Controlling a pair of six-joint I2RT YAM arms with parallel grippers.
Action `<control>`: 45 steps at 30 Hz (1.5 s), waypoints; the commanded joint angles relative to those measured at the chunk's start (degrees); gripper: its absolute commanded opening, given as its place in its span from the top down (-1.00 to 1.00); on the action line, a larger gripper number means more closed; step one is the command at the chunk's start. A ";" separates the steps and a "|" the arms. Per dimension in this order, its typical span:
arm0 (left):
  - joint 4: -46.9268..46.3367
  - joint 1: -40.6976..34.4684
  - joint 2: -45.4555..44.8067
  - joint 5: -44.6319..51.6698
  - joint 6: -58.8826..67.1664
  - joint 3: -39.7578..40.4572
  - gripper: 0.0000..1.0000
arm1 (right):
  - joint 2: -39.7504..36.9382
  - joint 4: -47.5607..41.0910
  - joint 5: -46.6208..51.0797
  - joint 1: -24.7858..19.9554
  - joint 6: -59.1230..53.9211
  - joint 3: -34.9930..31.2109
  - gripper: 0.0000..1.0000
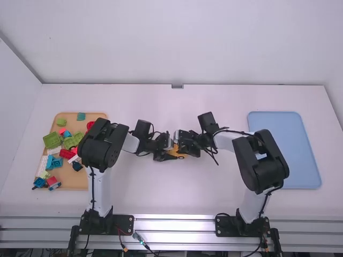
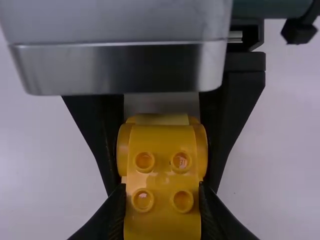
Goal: Assemble lego blocks to make yellow taxi
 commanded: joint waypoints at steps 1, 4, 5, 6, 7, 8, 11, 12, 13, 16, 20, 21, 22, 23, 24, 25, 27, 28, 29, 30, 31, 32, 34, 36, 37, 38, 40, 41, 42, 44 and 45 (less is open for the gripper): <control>-1.27 -1.09 1.29 -0.57 -3.48 -0.17 0.13 | 5.18 -0.28 11.50 2.45 2.16 -2.78 1.00; -1.25 -1.09 1.29 -0.59 -3.48 -0.17 0.13 | 5.11 0.50 10.78 2.45 2.03 -2.75 1.00; -1.27 -1.05 1.29 -0.59 -3.48 -0.17 0.13 | 5.11 0.81 10.60 2.45 2.16 -2.78 0.97; -1.29 -1.01 1.29 -0.66 -3.43 -0.17 0.13 | 5.11 1.05 10.16 2.45 2.12 -2.78 0.92; -1.29 -1.07 1.29 -0.81 -3.43 -0.17 0.13 | 5.09 1.18 9.94 2.45 2.10 -2.78 0.90; -1.40 -1.07 1.29 -1.88 -3.48 -0.17 0.14 | 4.94 1.36 9.33 2.45 2.14 -2.75 0.86; -1.81 -1.07 1.29 -3.76 -3.50 -0.17 0.16 | 4.20 1.29 8.76 2.45 2.14 -2.75 0.78; -1.86 -1.05 1.29 -3.98 -3.48 -0.20 0.16 | 4.13 1.31 8.74 2.45 2.12 -2.78 0.75; -1.66 -1.07 1.29 -4.07 -3.48 -0.37 0.16 | 3.85 1.31 8.74 2.45 2.14 -2.78 0.71; -1.09 -1.05 1.29 -4.04 -3.48 -0.74 0.17 | 3.61 1.31 8.79 2.58 2.10 -2.75 0.69; -1.03 -1.14 1.29 -4.04 -3.48 -0.70 0.17 | 3.50 1.33 8.76 2.54 2.14 -2.75 0.62; -1.05 -1.14 1.29 -4.04 -3.50 -0.66 0.17 | 3.50 1.31 8.57 2.47 2.14 -2.75 0.56; -1.05 -1.07 1.29 -4.04 -3.48 -0.66 0.17 | 3.50 1.31 8.11 2.43 2.14 -2.71 0.47; -1.05 -0.94 1.29 -4.04 -3.43 -0.68 0.17 | 3.50 1.07 7.85 2.36 2.14 -2.58 0.45; -1.05 -0.92 1.29 -4.04 -3.41 -0.68 0.17 | 3.50 0.76 7.50 2.12 2.14 -2.36 0.43; -1.31 -1.16 1.29 -4.02 -2.58 -0.70 0.17 | 3.50 -0.39 6.95 1.68 2.12 -1.73 0.42; -1.44 -1.03 1.29 -4.07 -2.43 -0.70 0.17 | 3.50 -2.27 6.05 1.25 2.05 -0.72 0.41; -1.46 -0.90 1.29 -4.02 -2.45 -0.70 0.17 | 3.50 -3.39 5.68 0.98 1.84 -0.15 0.41; -1.42 -0.98 1.29 -4.04 -2.47 -0.70 0.17 | 3.50 -4.98 5.09 0.72 1.33 0.70 0.42; -1.46 -1.14 1.29 -4.07 -2.43 -0.70 0.17 | 3.50 -6.58 4.37 0.50 0.02 1.44 0.40; -1.46 -0.98 1.29 -4.04 -2.47 -0.68 0.17 | 3.50 -7.89 3.78 0.24 -1.38 1.99 0.39; -1.46 -0.94 1.29 -4.04 -2.49 -0.66 0.17 | 3.50 -8.26 3.43 0.15 -1.79 2.19 0.39; -1.42 -1.14 1.29 -4.07 -2.60 -0.66 0.18 | 3.50 -10.93 1.97 -0.15 -4.50 3.37 0.38; -1.44 -1.01 1.29 -4.07 -2.62 -0.66 0.18 | 3.50 -11.43 1.86 -0.13 -4.50 3.80 0.34; -1.49 -0.85 1.29 -4.04 -2.64 -0.66 0.18 | 3.50 -11.50 1.90 -0.02 -4.28 4.11 0.31; -1.49 -0.81 1.29 -4.07 -2.62 -0.68 0.18 | 3.50 -11.50 1.88 -0.02 -4.37 4.17 0.28; -1.46 -0.76 1.29 -4.07 -2.62 -0.70 0.18 | 3.50 -11.06 1.90 -0.04 -4.35 4.17 0.19; -1.46 -0.74 1.29 -4.07 -2.62 -0.70 0.18 | 3.50 -11.08 1.88 -0.04 -4.42 4.15 0.18; -1.46 -0.74 1.29 -4.07 -2.64 -0.70 0.18 | 3.50 -11.08 1.88 -0.04 -4.42 4.15 0.17; -1.53 -0.74 1.29 -4.04 -2.62 -0.70 0.18 | 3.50 -11.08 1.90 -0.04 -4.37 4.15 0.13; -1.53 -0.74 1.29 -4.07 -2.62 -0.70 0.18 | 3.50 -11.08 1.86 -0.02 -4.37 4.17 0.11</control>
